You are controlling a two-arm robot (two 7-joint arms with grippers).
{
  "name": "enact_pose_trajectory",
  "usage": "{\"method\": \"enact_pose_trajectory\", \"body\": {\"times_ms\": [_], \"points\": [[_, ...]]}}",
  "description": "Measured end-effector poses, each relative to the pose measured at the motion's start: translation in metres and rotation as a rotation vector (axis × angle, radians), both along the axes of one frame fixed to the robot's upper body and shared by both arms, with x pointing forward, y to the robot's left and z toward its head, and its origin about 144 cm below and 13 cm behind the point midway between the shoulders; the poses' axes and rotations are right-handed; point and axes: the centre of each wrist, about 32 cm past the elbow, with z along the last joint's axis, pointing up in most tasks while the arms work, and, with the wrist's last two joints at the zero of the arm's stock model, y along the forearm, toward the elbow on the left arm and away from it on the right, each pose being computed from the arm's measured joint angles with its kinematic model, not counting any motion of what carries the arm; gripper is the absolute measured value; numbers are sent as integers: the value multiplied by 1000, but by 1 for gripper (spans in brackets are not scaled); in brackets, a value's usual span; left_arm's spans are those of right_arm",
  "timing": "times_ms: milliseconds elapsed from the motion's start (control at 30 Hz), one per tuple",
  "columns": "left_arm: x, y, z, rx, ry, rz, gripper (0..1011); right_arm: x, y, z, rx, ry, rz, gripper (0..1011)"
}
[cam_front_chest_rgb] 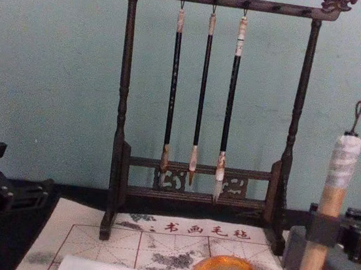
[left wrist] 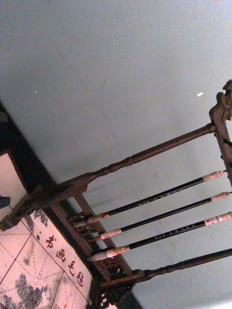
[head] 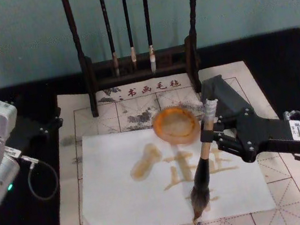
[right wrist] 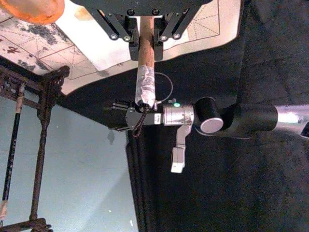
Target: Pick up the brush from the inkstone, write on the paper, then place the brush back to its original position.
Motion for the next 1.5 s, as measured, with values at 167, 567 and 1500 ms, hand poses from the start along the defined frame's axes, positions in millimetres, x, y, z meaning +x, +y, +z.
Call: {"method": "enact_pose_trajectory", "body": {"times_ms": [167, 567, 1500], "points": [[0, 0, 0, 0, 0, 0, 1001, -3, -3, 0, -1, -1, -6, 198], [0, 0, 0, 0, 0, 0, 1001, -9, -10, 1, -6, -6, -22, 198], [0, 0, 0, 0, 0, 0, 1001, -28, -26, 5, -20, -13, -80, 198]]}}
